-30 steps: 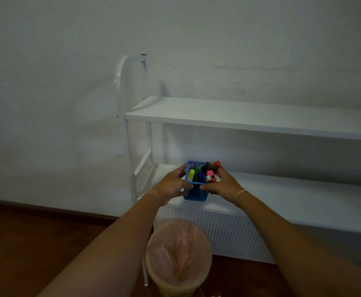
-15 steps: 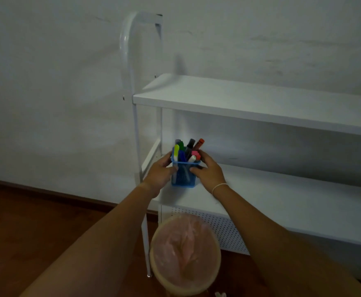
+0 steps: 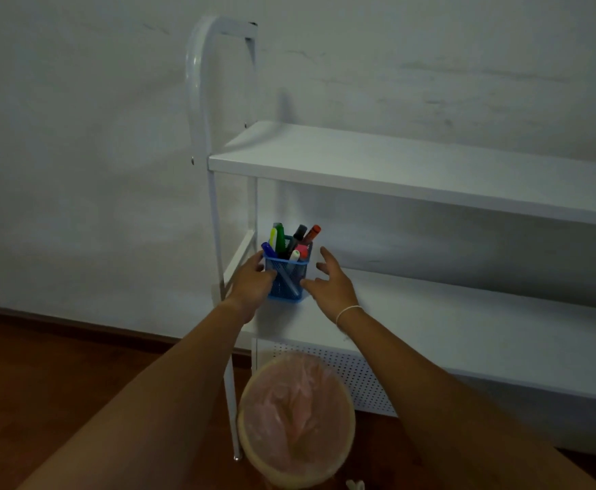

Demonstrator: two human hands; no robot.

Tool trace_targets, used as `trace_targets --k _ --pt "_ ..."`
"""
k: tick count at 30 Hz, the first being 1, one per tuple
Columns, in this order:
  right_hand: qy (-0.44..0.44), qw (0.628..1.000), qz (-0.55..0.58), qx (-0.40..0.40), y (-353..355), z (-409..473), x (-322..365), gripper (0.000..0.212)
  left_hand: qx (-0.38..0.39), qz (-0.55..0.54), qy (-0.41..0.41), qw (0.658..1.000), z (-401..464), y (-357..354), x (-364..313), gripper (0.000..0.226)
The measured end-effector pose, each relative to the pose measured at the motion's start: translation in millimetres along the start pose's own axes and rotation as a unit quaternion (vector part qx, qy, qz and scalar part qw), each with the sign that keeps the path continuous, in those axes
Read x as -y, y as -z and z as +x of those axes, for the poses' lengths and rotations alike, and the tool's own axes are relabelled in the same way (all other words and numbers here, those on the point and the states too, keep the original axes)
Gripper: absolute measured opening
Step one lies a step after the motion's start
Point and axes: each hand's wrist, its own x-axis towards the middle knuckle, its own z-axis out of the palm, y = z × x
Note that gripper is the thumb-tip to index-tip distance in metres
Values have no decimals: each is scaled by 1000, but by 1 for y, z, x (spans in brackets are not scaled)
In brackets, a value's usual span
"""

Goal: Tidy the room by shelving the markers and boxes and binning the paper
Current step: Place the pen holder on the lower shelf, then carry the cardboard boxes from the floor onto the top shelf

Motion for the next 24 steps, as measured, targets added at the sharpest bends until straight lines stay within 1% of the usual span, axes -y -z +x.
trace_targets --k 2,4,7,8,9,11,13,14,16,17,20,22,24 --pt "4 1000 -8 -7 15 -11 0 70 -29 -1 20 999 -9 -5 -6 54" --pt "10 1000 -21 -20 33 -23 0 65 -71 -1 29 997 -20 -8 -12 51" --pt "17 998 -32 -57 69 -47 1 59 -152 0 39 988 -45 -14 -26 37" --pt "18 997 -32 -69 81 -54 1 58 -162 1 40 986 -51 -16 -31 32" --pt "19 996 -30 -86 96 -66 1 56 -157 4 33 987 -60 -23 -38 29" --pt "23 993 -30 -114 124 -86 -1 55 -123 -2 15 992 -72 -38 -51 28" --pt "23 988 -29 -152 157 -114 -5 53 -49 -29 5 998 -90 -71 -65 14" --pt "23 985 -29 -169 172 -127 -7 51 -15 -30 -5 999 -101 -89 -73 14" --pt "13 977 -27 -212 209 -159 -17 50 52 -5 -41 998 -135 -133 -88 24" --pt "7 973 -29 -228 224 -176 -21 50 78 4 -53 996 -149 -154 -93 26" --pt "-16 955 -31 -295 277 -241 -40 51 171 21 -97 980 -197 -225 -102 26" --pt "-42 936 -28 -347 316 -294 -60 50 243 39 -110 963 -234 -276 -103 21" --pt "-71 919 -29 -387 347 -343 -78 52 297 48 -128 945 -273 -318 -101 17"
